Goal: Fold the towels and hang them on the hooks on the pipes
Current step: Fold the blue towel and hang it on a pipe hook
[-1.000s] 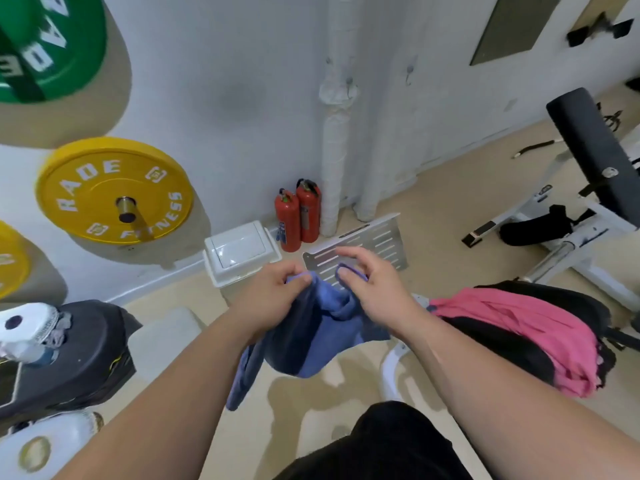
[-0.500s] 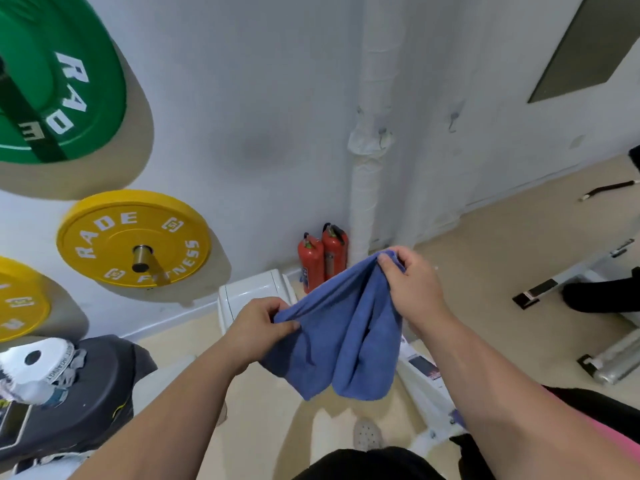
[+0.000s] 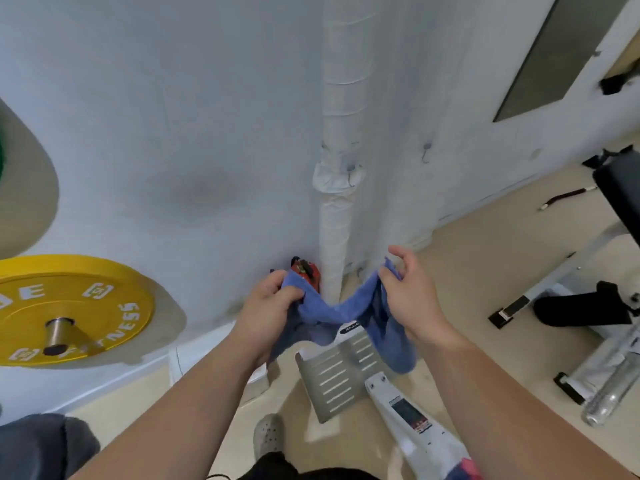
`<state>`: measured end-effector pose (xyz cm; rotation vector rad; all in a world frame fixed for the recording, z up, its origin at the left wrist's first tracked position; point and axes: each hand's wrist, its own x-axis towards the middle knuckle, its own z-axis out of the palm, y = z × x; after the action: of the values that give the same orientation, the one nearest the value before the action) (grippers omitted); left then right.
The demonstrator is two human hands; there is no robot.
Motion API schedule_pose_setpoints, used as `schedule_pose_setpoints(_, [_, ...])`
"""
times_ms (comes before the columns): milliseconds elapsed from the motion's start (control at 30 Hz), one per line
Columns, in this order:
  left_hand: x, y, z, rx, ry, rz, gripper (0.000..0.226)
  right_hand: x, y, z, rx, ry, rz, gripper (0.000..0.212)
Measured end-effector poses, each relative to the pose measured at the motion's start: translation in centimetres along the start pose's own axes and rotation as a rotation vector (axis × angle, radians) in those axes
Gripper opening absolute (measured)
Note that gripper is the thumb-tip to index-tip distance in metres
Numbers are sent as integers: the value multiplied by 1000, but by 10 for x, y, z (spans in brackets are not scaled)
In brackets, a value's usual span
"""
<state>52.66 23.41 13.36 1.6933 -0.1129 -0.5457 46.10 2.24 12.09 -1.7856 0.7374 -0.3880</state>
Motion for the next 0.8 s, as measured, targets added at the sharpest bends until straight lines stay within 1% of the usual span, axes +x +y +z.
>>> schedule_pose_setpoints(33, [13,0,-2,-46,10,-17,19,3,-4,8,26,14,27,28])
schedule_pose_setpoints(100, [36,-3,-6,-79,7,-48,36,3,-14,28,94,31,42,22])
schedule_pose_setpoints(200, [61,-4,-17,5,-48,13,39,-1,-32,66,135,-10,17,18])
schedule_pose_setpoints(300, [81,-1,-30,102,-202,112,51,0,-47,100,148,-59,38,14])
schedule_pose_setpoints(333, [87,1,-33,113,-234,141,48,0,-53,109,160,-70,49,17])
schedule_pose_setpoints(400, [99,7,-36,111,-249,172,37,5,-61,119,213,-53,74,26])
schedule_pose_setpoints(433, [106,9,-37,103,-241,182,30,7,-64,122,248,-40,96,30])
schedule_pose_setpoints(500, [114,15,-37,55,-232,167,6,15,-67,122,301,-44,141,36])
schedule_pose_setpoints(533, [118,18,-37,16,-267,137,7,20,-67,121,293,-60,148,36])
schedule_pose_setpoints(600, [126,21,-34,-38,-324,49,20,31,-66,118,226,-96,133,30])
schedule_pose_setpoints(633, [129,23,-31,-56,-322,23,23,37,-65,117,185,-109,117,26])
schedule_pose_setpoints(700, [137,24,-26,-42,-285,32,24,51,-62,115,57,-114,64,20])
schedule_pose_setpoints(800, [152,29,-13,30,-183,58,23,76,-52,105,-229,-52,-86,5])
